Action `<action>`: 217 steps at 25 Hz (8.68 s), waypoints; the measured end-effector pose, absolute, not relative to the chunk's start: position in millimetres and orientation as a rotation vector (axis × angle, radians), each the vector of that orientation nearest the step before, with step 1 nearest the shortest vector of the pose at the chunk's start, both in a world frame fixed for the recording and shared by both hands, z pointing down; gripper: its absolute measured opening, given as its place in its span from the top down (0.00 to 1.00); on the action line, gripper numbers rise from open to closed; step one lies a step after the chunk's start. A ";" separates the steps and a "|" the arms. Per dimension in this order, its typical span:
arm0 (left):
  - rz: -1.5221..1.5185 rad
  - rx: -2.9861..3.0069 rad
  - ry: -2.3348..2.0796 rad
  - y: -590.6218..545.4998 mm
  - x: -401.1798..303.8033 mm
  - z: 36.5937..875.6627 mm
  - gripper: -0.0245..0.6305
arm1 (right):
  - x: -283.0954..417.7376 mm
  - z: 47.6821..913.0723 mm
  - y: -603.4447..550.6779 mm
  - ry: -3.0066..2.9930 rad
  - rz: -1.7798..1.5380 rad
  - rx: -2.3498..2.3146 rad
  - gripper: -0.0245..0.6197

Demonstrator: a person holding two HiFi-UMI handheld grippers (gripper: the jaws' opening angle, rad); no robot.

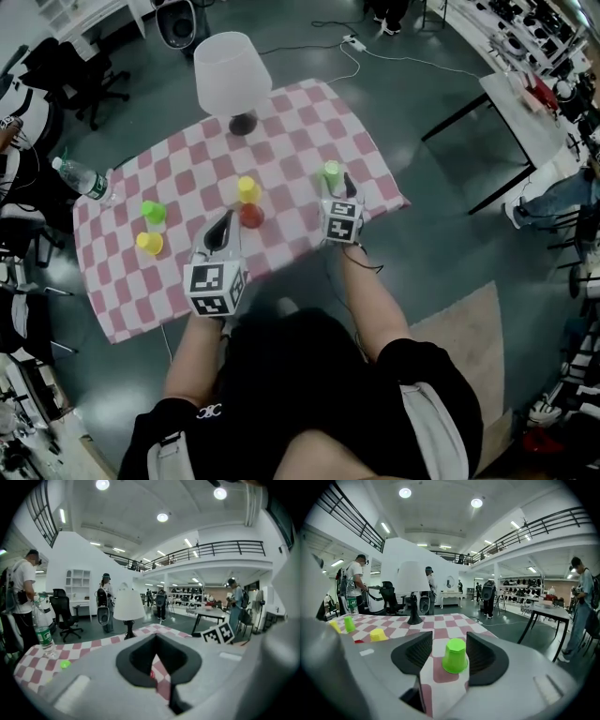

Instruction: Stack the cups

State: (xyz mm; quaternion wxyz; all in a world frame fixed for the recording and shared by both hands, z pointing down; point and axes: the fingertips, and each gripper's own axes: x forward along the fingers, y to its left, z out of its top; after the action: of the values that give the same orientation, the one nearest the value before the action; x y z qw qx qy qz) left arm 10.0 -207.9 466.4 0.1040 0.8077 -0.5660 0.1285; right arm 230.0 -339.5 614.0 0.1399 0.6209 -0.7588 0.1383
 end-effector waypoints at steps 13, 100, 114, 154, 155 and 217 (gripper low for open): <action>0.448 2.266 -1.670 -200.7 -1.9 501.3 0.96 | 239.2 674.8 -362.6 -2.135 0.564 1.742 0.63; 0.209 1.946 -2.124 -89.1 -128.0 475.4 0.96 | -26.9 683.0 -161.1 -2.480 0.316 0.636 0.63; 0.197 1.917 -2.142 -81.1 -135.7 474.7 0.96 | -20.1 676.4 -165.2 -2.558 0.384 0.681 0.56; 0.129 2.002 -2.160 -100.5 -233.5 433.8 0.96 | -123.4 432.2 -188.0 -2.876 0.065 1.093 0.96; 0.130 2.006 -2.157 -100.7 -238.7 433.5 0.96 | -128.5 432.8 -187.1 -2.875 0.069 1.095 0.96; 0.277 2.003 -2.044 -65.9 -384.2 482.1 0.96 | -237.5 711.0 -215.8 -2.260 0.423 1.117 0.60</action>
State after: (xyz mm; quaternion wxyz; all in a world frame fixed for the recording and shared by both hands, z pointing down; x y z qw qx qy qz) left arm -384.2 -65.9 482.1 0.1330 0.6904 -0.7046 0.0955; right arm -237.5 -215.8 711.0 0.2885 0.4185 -0.8465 0.1584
